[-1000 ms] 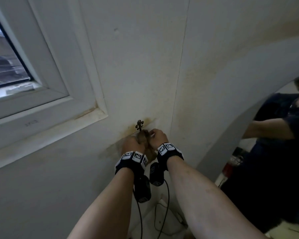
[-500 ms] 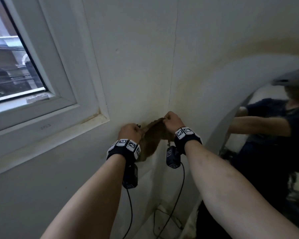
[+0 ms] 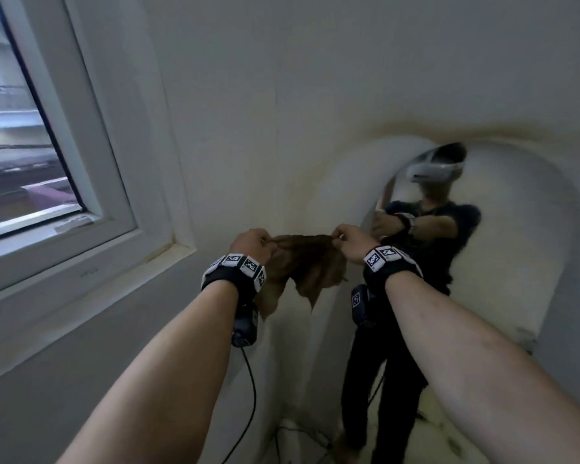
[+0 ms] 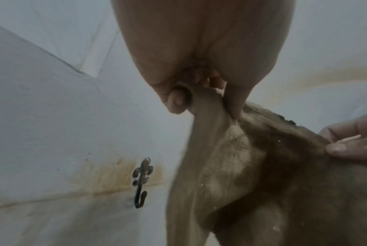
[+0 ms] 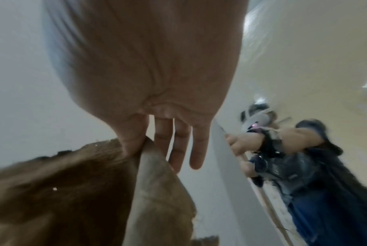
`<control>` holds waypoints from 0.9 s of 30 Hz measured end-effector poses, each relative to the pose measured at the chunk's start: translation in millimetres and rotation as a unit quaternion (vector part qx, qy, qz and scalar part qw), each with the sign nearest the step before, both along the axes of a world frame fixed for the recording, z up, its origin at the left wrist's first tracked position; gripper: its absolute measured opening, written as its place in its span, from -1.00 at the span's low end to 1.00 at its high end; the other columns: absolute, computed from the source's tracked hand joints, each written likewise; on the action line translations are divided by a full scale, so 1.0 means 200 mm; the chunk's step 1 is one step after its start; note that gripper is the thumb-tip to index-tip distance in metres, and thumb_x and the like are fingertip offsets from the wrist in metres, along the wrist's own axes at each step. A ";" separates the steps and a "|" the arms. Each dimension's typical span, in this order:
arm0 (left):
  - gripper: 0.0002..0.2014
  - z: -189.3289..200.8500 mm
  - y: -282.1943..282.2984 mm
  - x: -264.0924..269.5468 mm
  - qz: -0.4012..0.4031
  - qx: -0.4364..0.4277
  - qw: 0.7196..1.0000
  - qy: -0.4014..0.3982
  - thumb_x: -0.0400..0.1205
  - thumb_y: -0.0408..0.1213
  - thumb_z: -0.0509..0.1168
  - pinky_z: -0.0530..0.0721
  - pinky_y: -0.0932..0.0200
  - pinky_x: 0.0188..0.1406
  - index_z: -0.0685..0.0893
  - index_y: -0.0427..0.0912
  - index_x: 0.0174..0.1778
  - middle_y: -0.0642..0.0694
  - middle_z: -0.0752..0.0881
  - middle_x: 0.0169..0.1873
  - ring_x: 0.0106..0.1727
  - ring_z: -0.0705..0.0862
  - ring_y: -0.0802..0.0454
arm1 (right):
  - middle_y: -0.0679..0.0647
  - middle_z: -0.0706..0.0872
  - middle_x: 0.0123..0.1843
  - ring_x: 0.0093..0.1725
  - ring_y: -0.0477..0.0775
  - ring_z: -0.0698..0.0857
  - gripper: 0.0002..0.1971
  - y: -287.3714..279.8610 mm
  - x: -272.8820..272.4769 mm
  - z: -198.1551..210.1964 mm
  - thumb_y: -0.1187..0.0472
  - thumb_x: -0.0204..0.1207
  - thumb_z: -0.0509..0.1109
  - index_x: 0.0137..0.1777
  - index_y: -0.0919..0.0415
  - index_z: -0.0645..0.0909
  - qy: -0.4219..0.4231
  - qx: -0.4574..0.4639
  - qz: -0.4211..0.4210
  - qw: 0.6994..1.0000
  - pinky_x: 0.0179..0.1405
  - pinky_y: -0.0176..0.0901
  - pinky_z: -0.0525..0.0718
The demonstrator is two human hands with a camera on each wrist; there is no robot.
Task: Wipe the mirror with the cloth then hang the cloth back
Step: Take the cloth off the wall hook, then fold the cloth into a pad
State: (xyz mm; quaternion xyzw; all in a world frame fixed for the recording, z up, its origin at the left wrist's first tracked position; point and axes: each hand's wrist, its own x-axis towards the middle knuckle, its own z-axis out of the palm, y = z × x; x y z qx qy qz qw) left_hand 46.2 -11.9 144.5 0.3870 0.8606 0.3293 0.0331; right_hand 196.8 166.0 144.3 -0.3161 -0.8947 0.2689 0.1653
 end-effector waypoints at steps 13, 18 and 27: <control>-0.85 0.16 -0.17 0.48 -0.202 0.028 0.978 0.039 0.56 -0.20 0.42 0.66 0.11 -0.03 0.82 -0.18 -0.06 -0.19 0.80 -0.10 -0.02 0.72 -0.16 | 0.37 0.69 0.07 0.04 0.39 0.67 -0.81 -0.50 0.85 -0.04 0.20 0.69 0.11 0.14 0.22 0.51 0.013 0.096 -0.195 0.976 -0.07 0.01 0.55; -0.86 0.22 -0.17 0.67 -0.220 0.067 0.972 0.055 0.55 -0.24 0.40 0.57 0.17 -0.09 0.81 -0.19 -0.05 -0.23 0.80 -0.09 0.01 0.71 -0.20 | 0.33 0.71 -0.10 -0.08 0.37 0.67 -0.69 -0.60 1.13 0.06 -0.02 0.69 0.13 0.00 0.23 0.52 -0.021 0.177 -0.258 0.950 -0.21 0.03 0.53; -0.79 0.22 -0.14 0.89 -0.240 0.052 0.968 0.042 0.54 -0.44 0.32 0.48 0.21 -0.16 0.78 -0.24 0.05 -0.25 0.76 -0.08 0.01 0.69 -0.20 | 0.15 0.69 -0.10 -0.04 0.16 0.65 -0.71 -0.58 1.51 0.19 0.05 0.62 0.33 -0.04 0.30 0.70 0.003 0.063 -0.225 0.972 -0.05 -0.12 0.52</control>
